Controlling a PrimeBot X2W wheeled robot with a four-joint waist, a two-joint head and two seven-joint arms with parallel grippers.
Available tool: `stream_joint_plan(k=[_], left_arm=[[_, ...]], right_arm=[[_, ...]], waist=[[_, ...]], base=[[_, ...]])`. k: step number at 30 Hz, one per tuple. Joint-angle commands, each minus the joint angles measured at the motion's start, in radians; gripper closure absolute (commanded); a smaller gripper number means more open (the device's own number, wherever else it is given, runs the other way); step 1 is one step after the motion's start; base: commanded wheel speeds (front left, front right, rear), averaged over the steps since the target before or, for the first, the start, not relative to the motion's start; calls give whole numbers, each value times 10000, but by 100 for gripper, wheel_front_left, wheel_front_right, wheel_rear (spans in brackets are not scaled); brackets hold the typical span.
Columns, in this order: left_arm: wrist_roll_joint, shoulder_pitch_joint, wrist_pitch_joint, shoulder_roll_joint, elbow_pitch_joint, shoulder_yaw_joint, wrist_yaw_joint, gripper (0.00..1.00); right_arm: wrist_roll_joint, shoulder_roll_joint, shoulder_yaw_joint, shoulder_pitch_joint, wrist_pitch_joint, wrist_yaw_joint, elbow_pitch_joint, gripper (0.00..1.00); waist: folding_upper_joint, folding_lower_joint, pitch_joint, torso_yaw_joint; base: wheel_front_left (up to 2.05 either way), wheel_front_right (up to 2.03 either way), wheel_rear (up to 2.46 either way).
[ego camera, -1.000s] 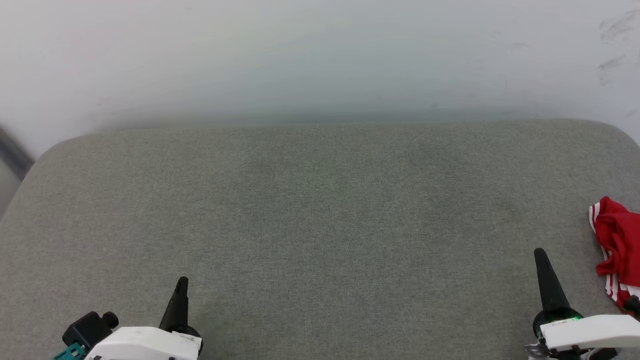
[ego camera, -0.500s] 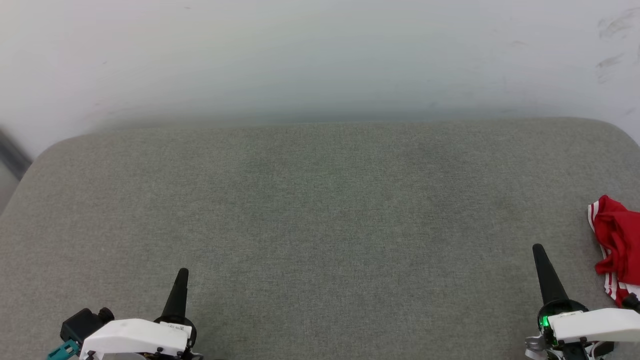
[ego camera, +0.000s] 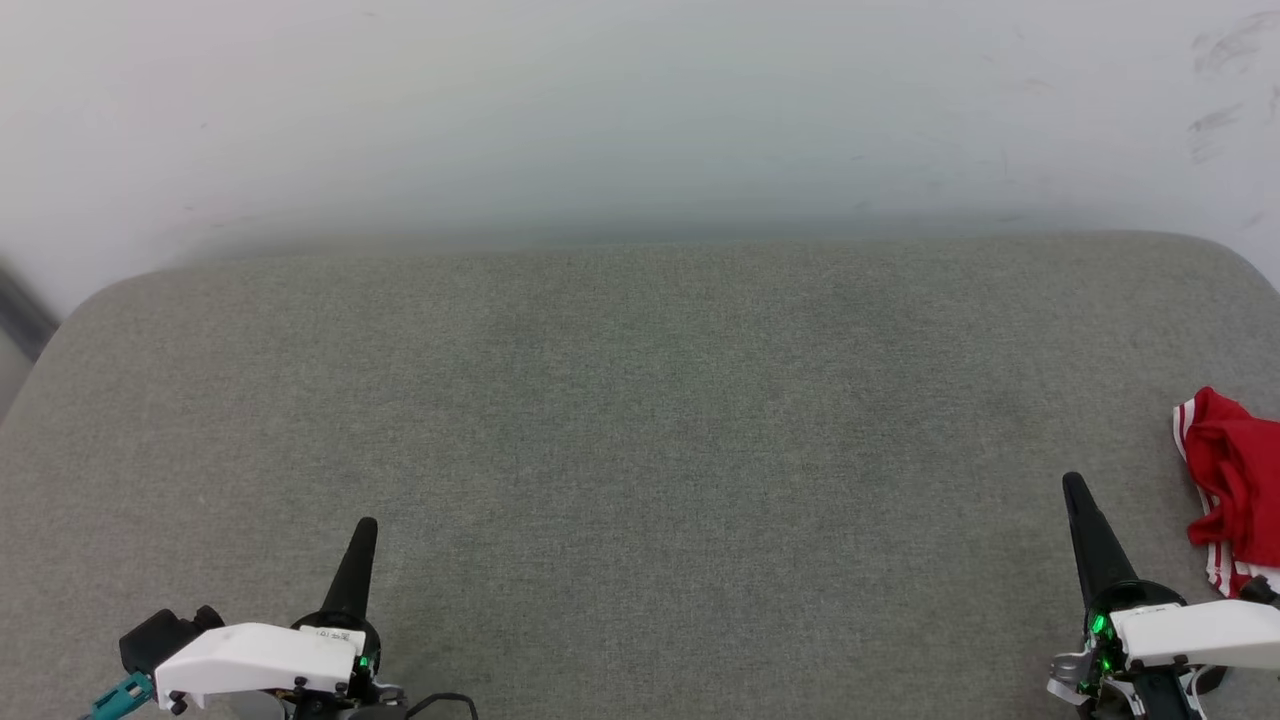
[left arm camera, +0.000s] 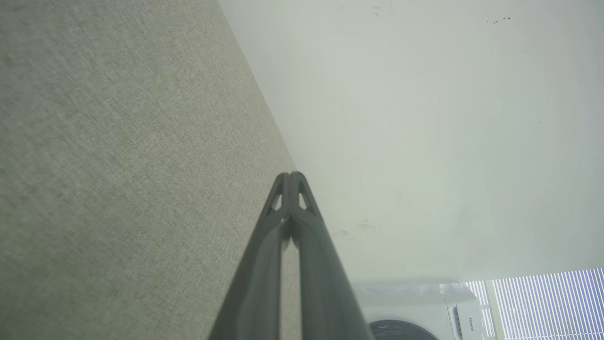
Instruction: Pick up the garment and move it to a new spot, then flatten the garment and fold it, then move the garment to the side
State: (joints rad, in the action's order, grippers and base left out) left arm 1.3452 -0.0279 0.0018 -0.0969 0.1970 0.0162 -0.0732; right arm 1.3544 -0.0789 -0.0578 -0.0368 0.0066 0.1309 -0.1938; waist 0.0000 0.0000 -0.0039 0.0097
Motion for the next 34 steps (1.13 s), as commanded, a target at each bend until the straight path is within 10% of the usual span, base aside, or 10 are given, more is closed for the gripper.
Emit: stream_joint_plan(k=[1, 34], left_arm=[[234, -234, 58, -7, -4, 77, -98, 100], [2863, -814, 769, 166, 452, 549, -590, 100]], right_arm=[[239, -53, -32, -210, 60, -2, -4, 100], [2736, 31, -202, -715, 762, -3, -482, 100]], waist=[[0, 0, 2, -3], [0, 0, 65, -89]], base=[[0, 0, 0], [0, 0, 0]])
